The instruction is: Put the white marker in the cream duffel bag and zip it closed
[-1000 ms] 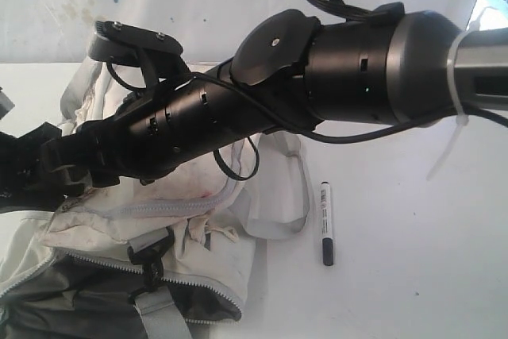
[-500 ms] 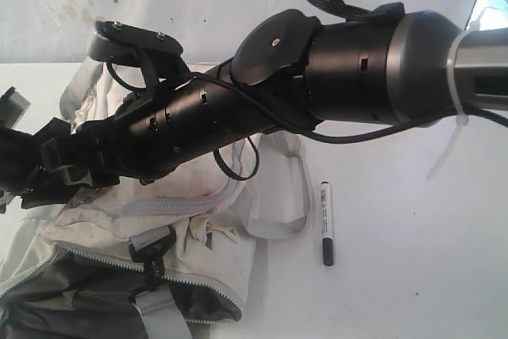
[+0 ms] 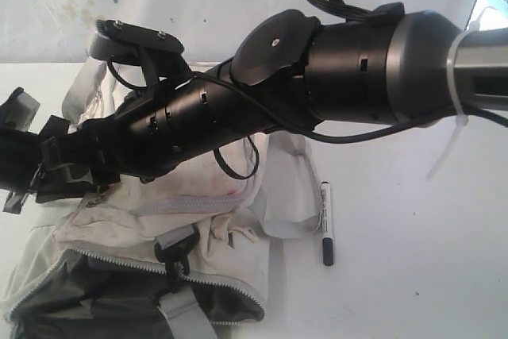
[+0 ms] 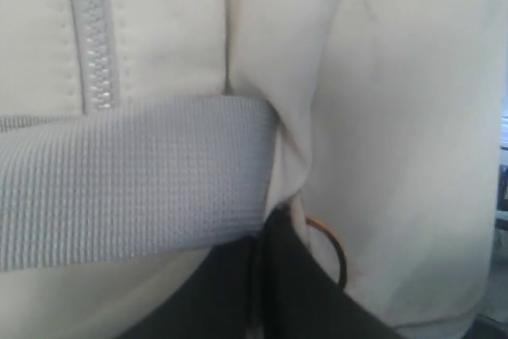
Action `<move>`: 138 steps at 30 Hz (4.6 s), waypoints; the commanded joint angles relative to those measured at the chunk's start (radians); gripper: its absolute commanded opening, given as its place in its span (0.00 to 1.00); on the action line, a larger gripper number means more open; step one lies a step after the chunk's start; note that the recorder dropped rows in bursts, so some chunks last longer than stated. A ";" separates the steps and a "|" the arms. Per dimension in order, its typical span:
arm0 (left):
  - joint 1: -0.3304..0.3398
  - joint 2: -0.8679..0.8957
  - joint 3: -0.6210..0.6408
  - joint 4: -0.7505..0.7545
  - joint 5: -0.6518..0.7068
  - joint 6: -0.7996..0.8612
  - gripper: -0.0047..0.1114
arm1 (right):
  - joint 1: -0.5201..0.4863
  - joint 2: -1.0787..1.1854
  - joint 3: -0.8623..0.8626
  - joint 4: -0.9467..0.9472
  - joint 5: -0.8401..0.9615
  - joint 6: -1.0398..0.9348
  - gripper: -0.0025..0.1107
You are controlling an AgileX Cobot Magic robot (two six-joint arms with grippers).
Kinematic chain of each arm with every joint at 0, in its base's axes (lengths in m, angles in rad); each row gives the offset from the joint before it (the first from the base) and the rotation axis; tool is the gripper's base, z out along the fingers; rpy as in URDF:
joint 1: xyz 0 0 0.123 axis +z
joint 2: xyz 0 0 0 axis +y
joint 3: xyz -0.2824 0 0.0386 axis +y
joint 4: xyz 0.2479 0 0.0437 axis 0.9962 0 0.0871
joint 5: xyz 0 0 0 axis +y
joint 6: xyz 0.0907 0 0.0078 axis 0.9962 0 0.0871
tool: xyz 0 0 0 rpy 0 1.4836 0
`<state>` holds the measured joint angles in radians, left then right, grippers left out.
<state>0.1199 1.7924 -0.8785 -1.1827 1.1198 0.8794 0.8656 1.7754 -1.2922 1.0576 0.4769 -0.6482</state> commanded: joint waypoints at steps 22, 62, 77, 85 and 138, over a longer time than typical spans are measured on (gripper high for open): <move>0.088 -0.148 -0.021 -0.028 0.101 0.044 0.04 | 0.003 0.138 -0.137 0.114 -0.070 0.002 0.44; 0.171 -0.198 -0.021 -0.039 0.101 0.015 0.04 | 0.001 0.083 -0.151 -0.126 -0.081 0.047 0.02; 0.239 -0.198 -0.021 0.032 0.101 -0.080 0.04 | 0.001 -0.023 -0.151 -0.751 0.165 0.685 0.02; 0.239 -0.198 -0.021 0.082 0.062 -0.098 0.04 | -0.013 -0.066 -0.151 -0.998 0.369 0.794 0.02; 0.027 -0.491 -0.147 0.156 0.064 0.280 0.65 | -0.158 -0.068 -0.151 -0.861 0.366 0.780 0.02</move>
<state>0.2174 1.3213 -1.0230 -1.0302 1.1705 1.1397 0.7143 1.7179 -1.4422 0.1843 0.8592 0.1379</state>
